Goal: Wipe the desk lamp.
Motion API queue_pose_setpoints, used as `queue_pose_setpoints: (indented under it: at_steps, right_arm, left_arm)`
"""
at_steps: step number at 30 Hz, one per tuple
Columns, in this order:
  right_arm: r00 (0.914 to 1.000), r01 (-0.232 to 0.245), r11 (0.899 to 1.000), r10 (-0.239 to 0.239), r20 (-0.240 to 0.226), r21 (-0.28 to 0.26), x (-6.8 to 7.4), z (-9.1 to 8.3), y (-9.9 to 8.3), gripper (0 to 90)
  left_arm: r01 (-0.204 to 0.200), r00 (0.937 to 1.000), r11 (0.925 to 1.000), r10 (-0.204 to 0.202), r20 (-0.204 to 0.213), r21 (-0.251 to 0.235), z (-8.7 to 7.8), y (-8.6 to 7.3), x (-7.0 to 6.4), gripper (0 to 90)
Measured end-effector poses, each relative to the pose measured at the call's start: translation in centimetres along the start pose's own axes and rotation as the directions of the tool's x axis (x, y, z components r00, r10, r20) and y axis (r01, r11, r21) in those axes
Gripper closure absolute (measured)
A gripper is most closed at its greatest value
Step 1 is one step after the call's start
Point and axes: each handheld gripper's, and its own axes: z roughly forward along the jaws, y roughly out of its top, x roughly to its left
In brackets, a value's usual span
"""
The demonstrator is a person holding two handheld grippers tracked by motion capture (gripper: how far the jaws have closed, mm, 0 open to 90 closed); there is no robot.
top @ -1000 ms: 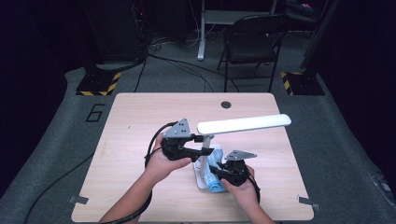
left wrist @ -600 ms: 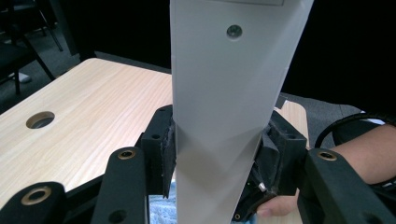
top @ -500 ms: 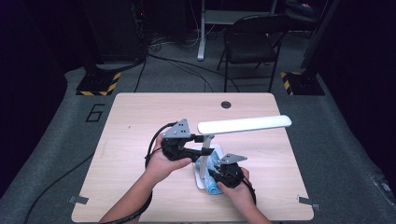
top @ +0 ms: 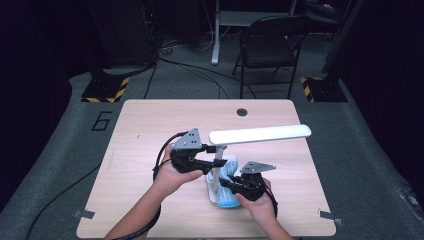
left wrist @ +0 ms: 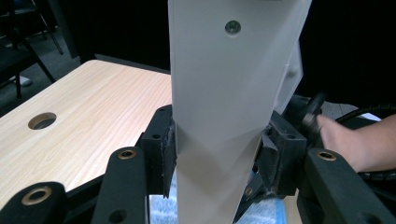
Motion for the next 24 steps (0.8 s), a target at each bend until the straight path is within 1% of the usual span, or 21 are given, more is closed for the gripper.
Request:
queue_pose_setpoints:
  at_steps: [3, 4, 6, 9, 12, 14, 15, 16, 17, 19, 20, 23, 24]
  right_arm:
    - [0.9997, 0.008, 1.000, -0.009, -0.021, -0.029, 0.4, -1.1, 0.7, 75.6]
    - [0.9996, 0.017, 0.999, -0.018, -0.023, -0.040, 0.5, -1.4, 0.8, 75.5]
    - [0.9991, 0.040, 0.998, -0.040, -0.011, -0.050, 1.0, -1.9, 1.3, 75.5]
    - [0.9960, 0.089, 0.995, -0.088, 0.015, -0.038, 1.4, -1.8, 1.4, 75.5]
    - [0.9948, 0.100, 0.995, -0.100, 0.020, -0.022, 1.3, -1.3, 1.1, 75.4]
    - [0.9935, 0.110, 0.994, -0.110, 0.028, 0.004, 1.1, -0.9, 0.8, 75.4]
    - [0.9939, 0.104, 0.994, -0.105, 0.034, 0.016, 1.0, -0.5, 0.5, 75.4]
    - [0.9941, 0.104, 0.994, -0.105, 0.025, 0.044, 0.9, -0.2, 0.1, 75.4]
    - [0.9936, 0.106, 0.993, -0.108, 0.034, 0.055, 0.7, 0.2, -0.3, 75.4]
    - [0.9946, 0.096, 0.991, -0.099, 0.032, 0.097, 0.5, 0.9, -1.0, 75.4]
    - [0.9935, 0.108, 0.987, -0.112, 0.022, 0.119, 0.1, 1.3, -1.3, 75.4]
    - [0.9951, 0.093, 0.986, -0.097, 0.021, 0.136, -0.5, 2.0, -1.9, 75.3]
    - [0.9946, 0.100, 0.985, -0.103, 0.015, 0.139, -0.6, 2.1, -1.9, 75.3]
  left_arm:
    - [-0.001, 1.0000, 1.0000, 0.001, 0.000, 0.000, 0.0, 0.0, 0.0, 52.3]
    - [-0.001, 1.0000, 1.0000, 0.001, 0.000, 0.000, 0.0, 0.0, 0.0, 52.4]
    - [0.000, 1.0000, 1.0000, 0.000, 0.000, -0.001, 0.0, 0.0, 0.0, 52.3]
    - [0.000, 1.0000, 1.0000, 0.000, -0.001, -0.001, 0.0, 0.0, 0.0, 52.3]
    - [-0.001, 1.0000, 1.0000, 0.001, 0.000, 0.001, 0.0, 0.0, 0.0, 52.4]
    - [0.000, 1.0000, 1.0000, 0.000, 0.001, 0.002, 0.0, 0.0, 0.0, 52.3]
    - [0.004, 1.0000, 1.0000, -0.004, 0.001, 0.002, 0.0, 0.0, 0.0, 52.3]
    - [0.005, 1.0000, 1.0000, -0.005, 0.002, 0.001, 0.1, 0.0, 0.0, 52.3]
    - [0.005, 1.0000, 1.0000, -0.005, 0.001, 0.001, 0.1, 0.0, 0.0, 52.3]
    - [0.005, 1.0000, 1.0000, -0.005, 0.000, 0.002, 0.1, 0.0, 0.0, 52.3]
    - [0.005, 1.0000, 1.0000, -0.005, 0.001, 0.002, 0.1, 0.0, 0.0, 52.3]
    - [0.006, 1.0000, 1.0000, -0.006, 0.002, 0.003, 0.1, 0.0, -0.1, 52.3]
    - [0.007, 1.0000, 1.0000, -0.007, 0.002, 0.003, 0.1, 0.0, 0.0, 52.3]
